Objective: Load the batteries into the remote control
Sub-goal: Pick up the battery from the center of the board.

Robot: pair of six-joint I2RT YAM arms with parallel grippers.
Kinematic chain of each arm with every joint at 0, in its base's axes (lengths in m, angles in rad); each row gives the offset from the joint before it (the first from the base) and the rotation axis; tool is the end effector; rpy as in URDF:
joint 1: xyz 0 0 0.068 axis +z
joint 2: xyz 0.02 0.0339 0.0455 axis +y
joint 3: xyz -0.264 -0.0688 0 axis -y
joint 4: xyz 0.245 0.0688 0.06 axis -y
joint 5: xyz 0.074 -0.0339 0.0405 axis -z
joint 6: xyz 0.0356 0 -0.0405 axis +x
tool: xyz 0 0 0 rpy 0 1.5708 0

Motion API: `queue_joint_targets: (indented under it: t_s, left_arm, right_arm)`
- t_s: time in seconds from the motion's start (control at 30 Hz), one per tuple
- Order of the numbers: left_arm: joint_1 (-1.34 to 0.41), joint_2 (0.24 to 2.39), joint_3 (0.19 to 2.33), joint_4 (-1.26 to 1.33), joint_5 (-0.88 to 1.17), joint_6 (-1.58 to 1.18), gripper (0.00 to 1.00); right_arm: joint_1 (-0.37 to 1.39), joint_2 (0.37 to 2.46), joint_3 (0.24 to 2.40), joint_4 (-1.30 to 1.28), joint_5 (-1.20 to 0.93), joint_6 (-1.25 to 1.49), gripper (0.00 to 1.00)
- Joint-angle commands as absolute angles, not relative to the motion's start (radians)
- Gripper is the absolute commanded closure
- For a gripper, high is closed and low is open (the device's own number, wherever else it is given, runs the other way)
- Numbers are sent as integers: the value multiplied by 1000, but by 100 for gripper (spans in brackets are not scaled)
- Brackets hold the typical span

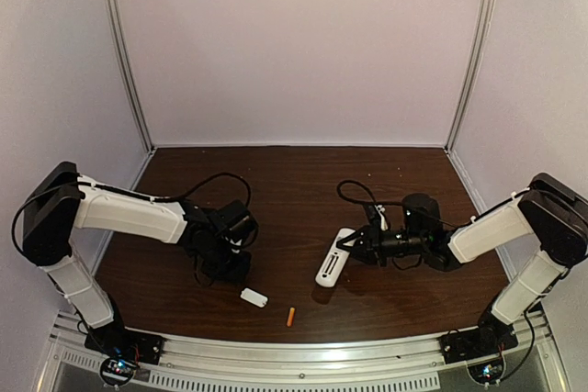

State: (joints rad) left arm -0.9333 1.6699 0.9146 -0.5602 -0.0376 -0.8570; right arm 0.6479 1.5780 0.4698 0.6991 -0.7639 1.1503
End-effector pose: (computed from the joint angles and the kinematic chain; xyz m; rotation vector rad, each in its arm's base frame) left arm 0.1756 -0.2349 0.1459 0.1051 2.9397 -0.2600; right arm 0.2055 0.1865 0.1454 -0.0159 2.4096 1.7796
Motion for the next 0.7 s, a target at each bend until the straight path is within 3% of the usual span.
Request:
queue_joint_targets:
  t_s: [0.0, 0.67]
  left_arm:
    - [-938, 1687, 924, -541, -61, -865, 98]
    - [-1064, 1802, 1339, -579, 295, -740, 100]
  right_arm:
    - [641, 1575, 472, 729, -770, 1143, 100]
    - [685, 1689, 471, 871, -722, 1232, 100]
